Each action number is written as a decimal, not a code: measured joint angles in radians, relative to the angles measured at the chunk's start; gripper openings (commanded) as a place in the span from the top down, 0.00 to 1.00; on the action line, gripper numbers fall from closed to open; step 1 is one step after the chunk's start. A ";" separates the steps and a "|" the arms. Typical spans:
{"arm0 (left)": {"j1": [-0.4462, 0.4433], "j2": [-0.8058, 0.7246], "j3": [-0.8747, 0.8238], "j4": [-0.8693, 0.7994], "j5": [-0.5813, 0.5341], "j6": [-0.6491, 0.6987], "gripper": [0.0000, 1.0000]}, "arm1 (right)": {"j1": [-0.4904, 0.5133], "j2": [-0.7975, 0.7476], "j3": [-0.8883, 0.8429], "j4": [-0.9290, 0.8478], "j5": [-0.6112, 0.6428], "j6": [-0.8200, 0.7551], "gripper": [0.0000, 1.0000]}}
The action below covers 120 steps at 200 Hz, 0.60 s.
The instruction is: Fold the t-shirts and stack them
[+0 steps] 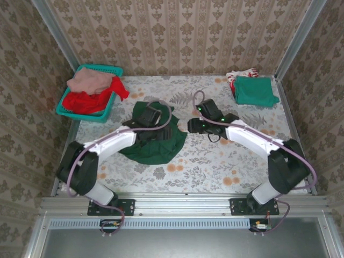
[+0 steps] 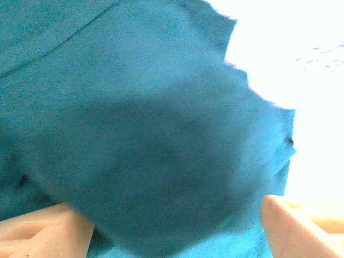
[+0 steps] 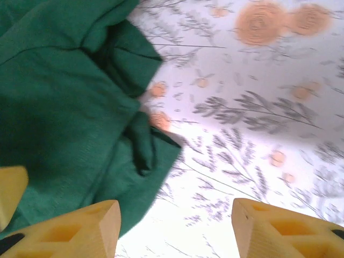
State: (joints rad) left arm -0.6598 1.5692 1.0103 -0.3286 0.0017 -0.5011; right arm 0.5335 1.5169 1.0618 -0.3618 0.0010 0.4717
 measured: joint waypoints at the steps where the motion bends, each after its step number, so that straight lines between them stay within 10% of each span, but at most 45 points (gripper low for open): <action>1: -0.003 0.008 0.008 0.000 0.000 0.002 0.27 | -0.001 -0.003 -0.003 0.000 0.000 0.000 0.41; 60: -0.026 0.150 0.104 -0.069 -0.016 0.064 1.00 | -0.106 -0.132 -0.219 0.032 0.002 0.012 0.40; 120: 0.240 -0.100 0.150 -0.172 0.022 0.079 1.00 | 0.025 -0.131 -0.238 0.176 -0.054 0.027 0.38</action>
State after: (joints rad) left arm -0.4198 1.4693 1.1603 -0.5011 0.0238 -0.4221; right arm 0.5587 1.3861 0.8242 -0.1860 -0.0532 0.4984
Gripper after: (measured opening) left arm 0.049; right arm 0.616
